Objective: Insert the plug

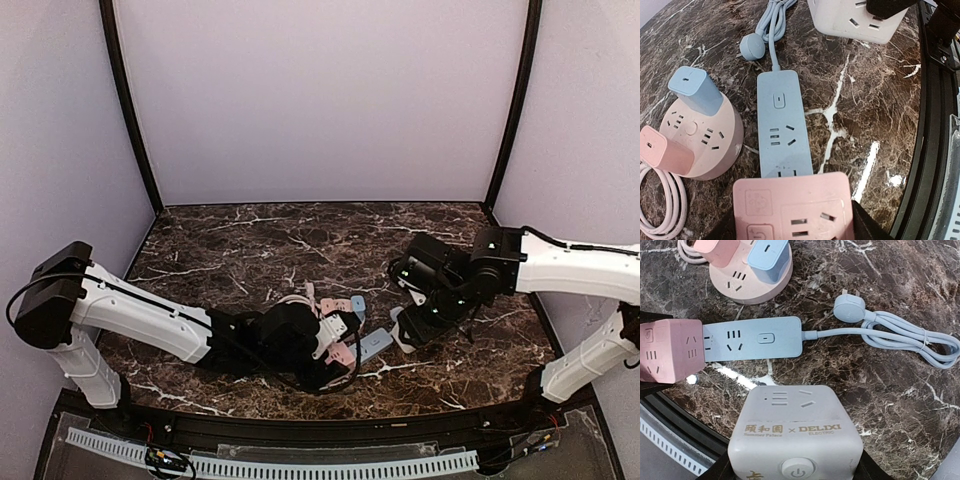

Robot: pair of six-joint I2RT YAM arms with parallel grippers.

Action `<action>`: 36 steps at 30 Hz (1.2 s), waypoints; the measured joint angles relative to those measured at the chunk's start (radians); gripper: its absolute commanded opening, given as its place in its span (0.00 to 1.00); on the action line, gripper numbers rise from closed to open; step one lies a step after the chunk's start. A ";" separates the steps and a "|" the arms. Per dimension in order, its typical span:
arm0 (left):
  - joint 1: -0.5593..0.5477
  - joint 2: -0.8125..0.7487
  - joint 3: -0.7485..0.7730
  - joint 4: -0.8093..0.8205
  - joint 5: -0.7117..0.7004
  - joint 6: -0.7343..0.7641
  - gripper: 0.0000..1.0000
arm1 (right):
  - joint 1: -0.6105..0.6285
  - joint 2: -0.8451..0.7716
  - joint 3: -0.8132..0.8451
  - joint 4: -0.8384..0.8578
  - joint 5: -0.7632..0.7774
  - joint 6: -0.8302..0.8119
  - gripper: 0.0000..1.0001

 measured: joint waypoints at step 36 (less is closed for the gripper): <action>0.190 -0.321 -0.106 0.113 0.001 0.050 0.99 | 0.000 0.295 0.184 0.078 -0.148 -0.017 0.00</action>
